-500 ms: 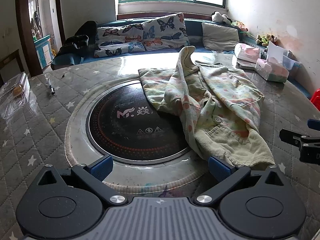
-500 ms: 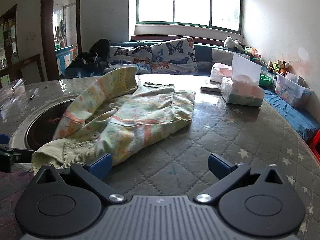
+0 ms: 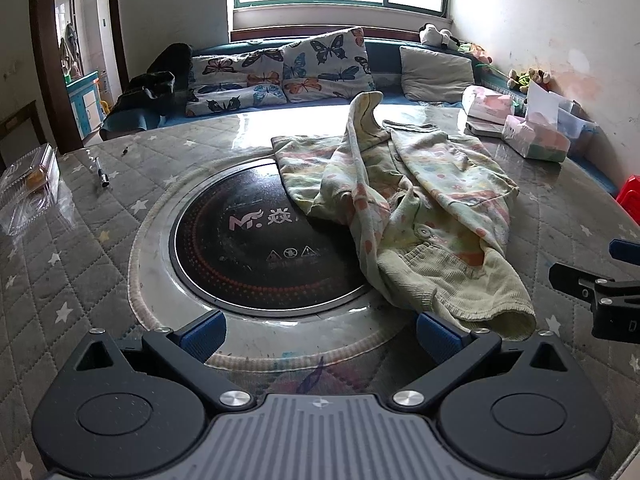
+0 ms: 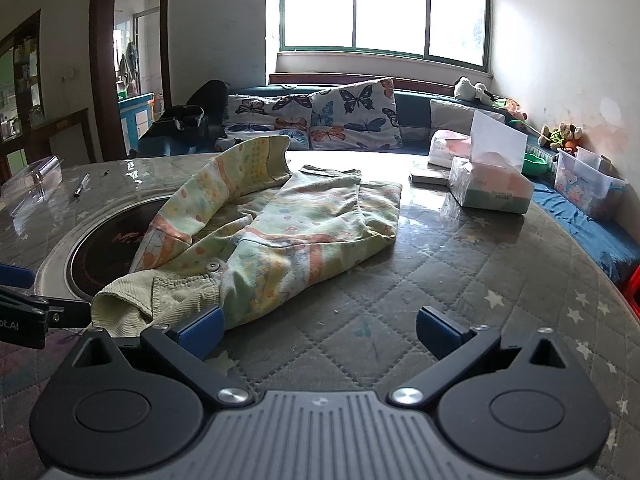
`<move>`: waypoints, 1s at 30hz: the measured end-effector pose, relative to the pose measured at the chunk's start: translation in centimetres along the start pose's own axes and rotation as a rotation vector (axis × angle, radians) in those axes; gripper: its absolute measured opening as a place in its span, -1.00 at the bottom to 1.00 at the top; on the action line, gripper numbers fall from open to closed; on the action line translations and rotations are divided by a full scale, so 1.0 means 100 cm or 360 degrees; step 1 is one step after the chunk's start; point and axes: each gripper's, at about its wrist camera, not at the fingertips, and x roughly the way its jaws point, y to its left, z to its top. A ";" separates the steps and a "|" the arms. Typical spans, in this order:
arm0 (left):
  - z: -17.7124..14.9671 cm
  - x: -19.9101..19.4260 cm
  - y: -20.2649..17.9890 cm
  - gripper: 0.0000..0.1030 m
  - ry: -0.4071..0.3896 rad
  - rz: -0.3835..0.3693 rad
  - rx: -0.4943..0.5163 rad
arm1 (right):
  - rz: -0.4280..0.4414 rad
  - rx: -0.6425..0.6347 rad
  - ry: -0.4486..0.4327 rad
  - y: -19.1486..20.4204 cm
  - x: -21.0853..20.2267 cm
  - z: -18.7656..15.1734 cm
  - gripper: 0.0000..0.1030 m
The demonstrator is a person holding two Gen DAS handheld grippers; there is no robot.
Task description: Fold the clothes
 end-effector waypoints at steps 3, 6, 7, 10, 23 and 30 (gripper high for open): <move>-0.002 -0.001 0.000 1.00 0.0004 -0.0001 -0.0005 | 0.0001 0.0002 -0.0005 0.000 -0.001 -0.002 1.00; -0.004 -0.001 0.000 1.00 0.0012 -0.0006 -0.0007 | -0.0002 0.0000 -0.0005 0.000 -0.002 -0.003 1.00; -0.004 -0.002 0.000 1.00 0.0012 -0.0007 -0.0008 | -0.0002 -0.0001 -0.0007 0.000 -0.003 -0.003 1.00; -0.006 -0.004 -0.002 1.00 0.0005 -0.0014 -0.0003 | -0.0002 -0.0007 -0.0017 0.001 -0.005 -0.005 1.00; -0.011 -0.012 -0.009 1.00 -0.0001 -0.0021 0.0019 | 0.0002 0.0008 -0.0033 0.001 -0.012 -0.010 1.00; -0.014 -0.015 -0.013 1.00 0.0000 -0.0021 0.0031 | 0.0010 0.0000 -0.0027 0.004 -0.016 -0.015 1.00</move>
